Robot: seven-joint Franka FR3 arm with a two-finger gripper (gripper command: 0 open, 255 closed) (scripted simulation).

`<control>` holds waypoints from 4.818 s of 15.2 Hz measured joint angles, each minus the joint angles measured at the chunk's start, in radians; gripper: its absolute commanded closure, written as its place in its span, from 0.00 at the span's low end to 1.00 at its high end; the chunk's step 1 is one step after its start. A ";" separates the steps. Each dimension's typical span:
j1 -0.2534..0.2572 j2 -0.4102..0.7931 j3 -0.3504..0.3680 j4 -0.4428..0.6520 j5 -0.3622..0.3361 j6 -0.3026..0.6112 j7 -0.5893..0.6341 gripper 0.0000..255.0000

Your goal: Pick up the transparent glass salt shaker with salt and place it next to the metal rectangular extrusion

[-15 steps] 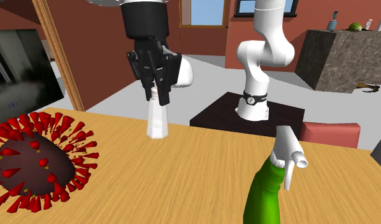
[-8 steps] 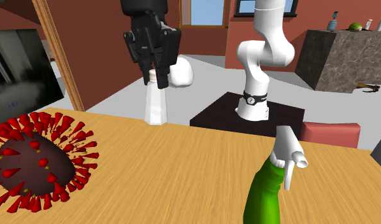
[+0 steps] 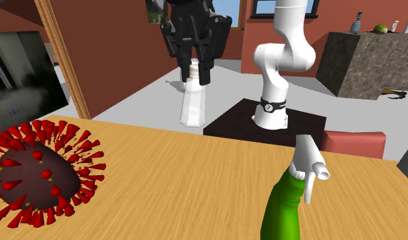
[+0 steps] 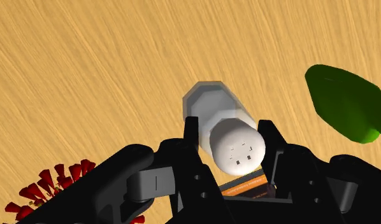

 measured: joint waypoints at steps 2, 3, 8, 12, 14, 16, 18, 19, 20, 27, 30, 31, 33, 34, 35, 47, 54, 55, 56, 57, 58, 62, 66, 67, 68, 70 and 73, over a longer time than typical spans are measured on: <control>0.023 -0.051 0.016 -0.066 -0.006 0.017 0.038 1.00; 0.033 -0.080 0.023 -0.107 -0.009 0.031 0.054 1.00; 0.082 -0.196 0.070 -0.246 -0.015 0.061 0.149 1.00; 0.123 -0.270 0.117 -0.333 -0.013 0.081 0.235 1.00; 0.144 -0.305 0.143 -0.378 -0.009 0.094 0.279 1.00; 0.162 -0.338 0.168 -0.408 -0.004 0.094 0.321 1.00; 0.181 -0.357 0.193 -0.426 0.002 0.096 0.363 1.00; 0.191 -0.373 0.207 -0.440 0.005 0.096 0.385 1.00; 0.199 -0.386 0.218 -0.449 0.009 0.094 0.403 1.00; 0.269 -0.436 0.324 -0.504 0.037 0.114 0.566 1.00; 0.296 -0.443 0.370 -0.504 0.048 0.113 0.634 1.00; 0.306 -0.447 0.385 -0.506 0.052 0.114 0.658 1.00; 0.325 -0.442 0.420 -0.499 0.057 0.116 0.709 1.00; 0.335 -0.442 0.437 -0.495 0.060 0.115 0.735 1.00; 0.346 -0.434 0.459 -0.488 0.061 0.120 0.768 1.00; 0.371 -0.396 0.517 -0.570 0.061 0.245 0.838 1.00; 0.373 -0.368 0.529 -0.635 0.057 0.336 0.843 1.00; 0.374 -0.371 0.529 -0.651 0.059 0.350 0.841 1.00; 0.374 -0.365 0.531 -0.660 0.058 0.364 0.842 1.00; 0.374 -0.360 0.533 -0.671 0.057 0.379 0.843 1.00; 0.373 -0.352 0.535 -0.676 0.054 0.393 0.844 1.00; 0.372 -0.326 0.540 -0.708 0.047 0.449 0.847 1.00; 0.372 -0.299 0.547 -0.741 0.037 0.507 0.854 1.00; 0.372 -0.293 0.549 -0.747 0.035 0.518 0.858 1.00; 0.372 -0.286 0.550 -0.756 0.033 0.535 0.859 1.00; 0.371 -0.268 0.553 -0.765 0.025 0.560 0.863 1.00; 0.371 -0.264 0.553 -0.768 0.023 0.568 0.865 1.00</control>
